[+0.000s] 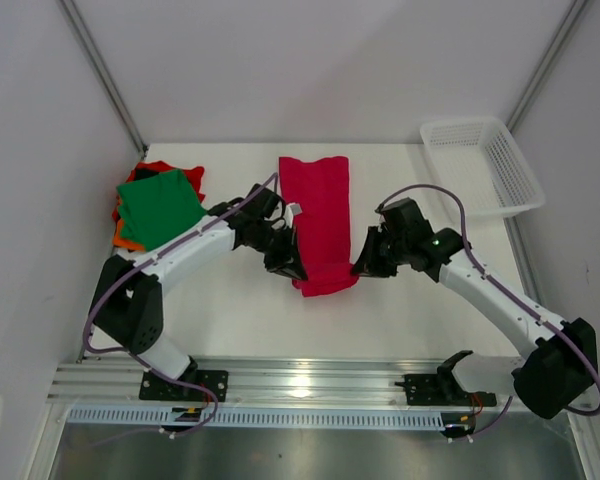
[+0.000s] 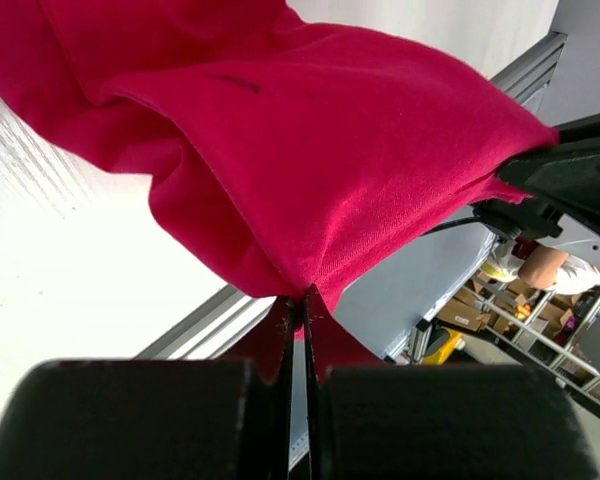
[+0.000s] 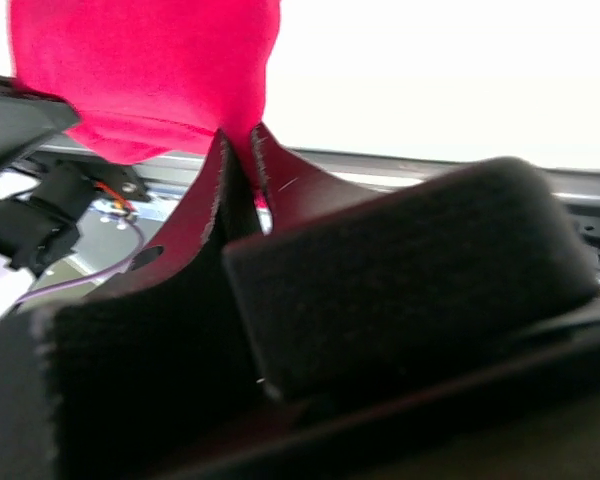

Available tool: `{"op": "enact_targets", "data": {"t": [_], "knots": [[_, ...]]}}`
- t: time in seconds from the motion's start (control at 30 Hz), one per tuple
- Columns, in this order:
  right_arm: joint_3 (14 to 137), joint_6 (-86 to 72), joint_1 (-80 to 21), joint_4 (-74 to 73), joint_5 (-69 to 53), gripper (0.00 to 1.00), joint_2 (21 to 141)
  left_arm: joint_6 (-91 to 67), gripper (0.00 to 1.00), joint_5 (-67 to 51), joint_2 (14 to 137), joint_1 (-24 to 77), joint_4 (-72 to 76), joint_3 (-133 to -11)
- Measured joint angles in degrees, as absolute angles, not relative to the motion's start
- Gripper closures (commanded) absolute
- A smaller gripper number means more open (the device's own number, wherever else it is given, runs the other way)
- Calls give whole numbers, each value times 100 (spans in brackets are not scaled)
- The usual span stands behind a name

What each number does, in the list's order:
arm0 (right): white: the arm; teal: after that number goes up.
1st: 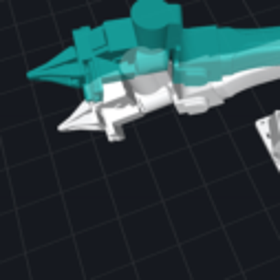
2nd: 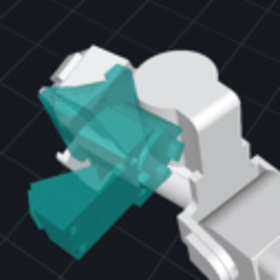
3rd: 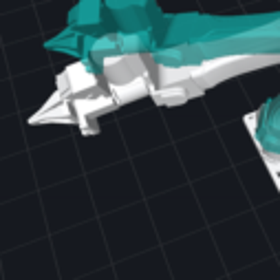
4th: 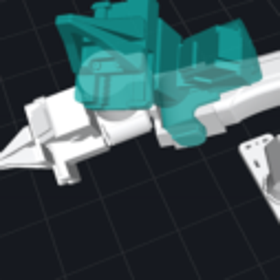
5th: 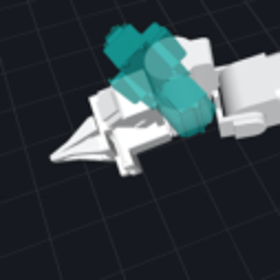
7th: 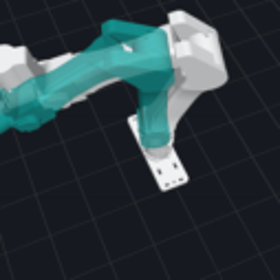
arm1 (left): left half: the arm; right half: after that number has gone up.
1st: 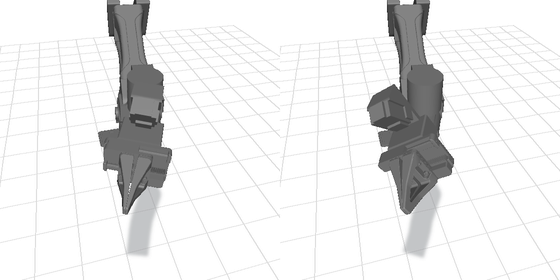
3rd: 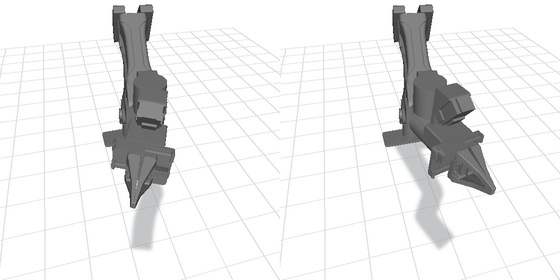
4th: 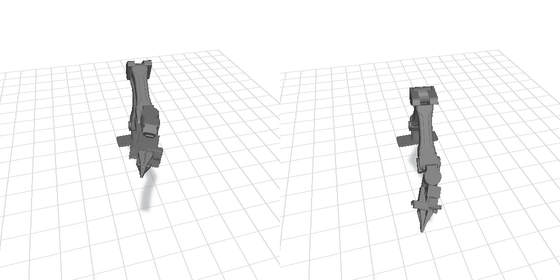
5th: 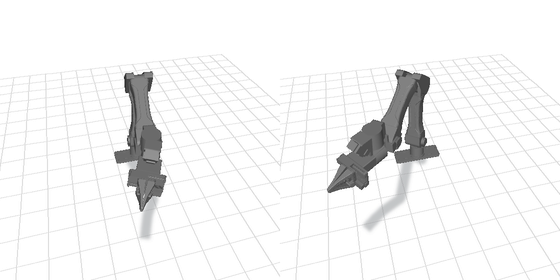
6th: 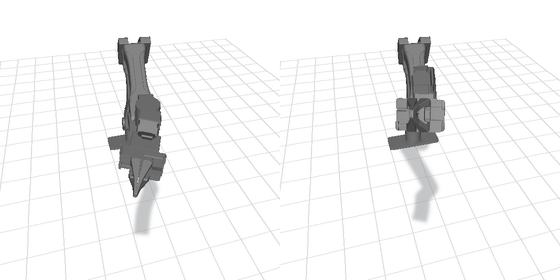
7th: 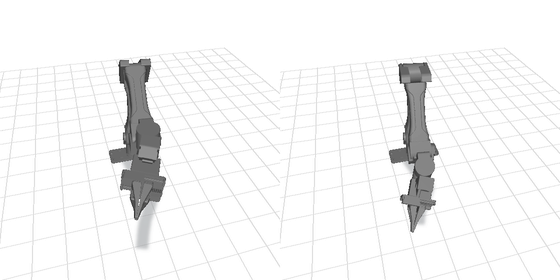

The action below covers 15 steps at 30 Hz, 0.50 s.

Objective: Fold and stack the t-shirts
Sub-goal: Fold the folded rectangular tshirt in 1/3 of the way

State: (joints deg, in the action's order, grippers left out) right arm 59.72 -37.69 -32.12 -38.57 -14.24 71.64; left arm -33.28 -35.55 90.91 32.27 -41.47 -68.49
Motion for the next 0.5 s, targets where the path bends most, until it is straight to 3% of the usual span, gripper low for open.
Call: {"op": "enact_targets", "data": {"t": [0.27, 0.5], "knots": [[5712, -4091, -3479, -3955, -1186, 100, 7126, -3452, 99, -3500, 8976, 3280, -4123, -6683], [5719, -3863, -3459, -3795, -1050, 100, 8027, -3389, 99, -3444, 9677, 3284, -4156, -6834]]}}
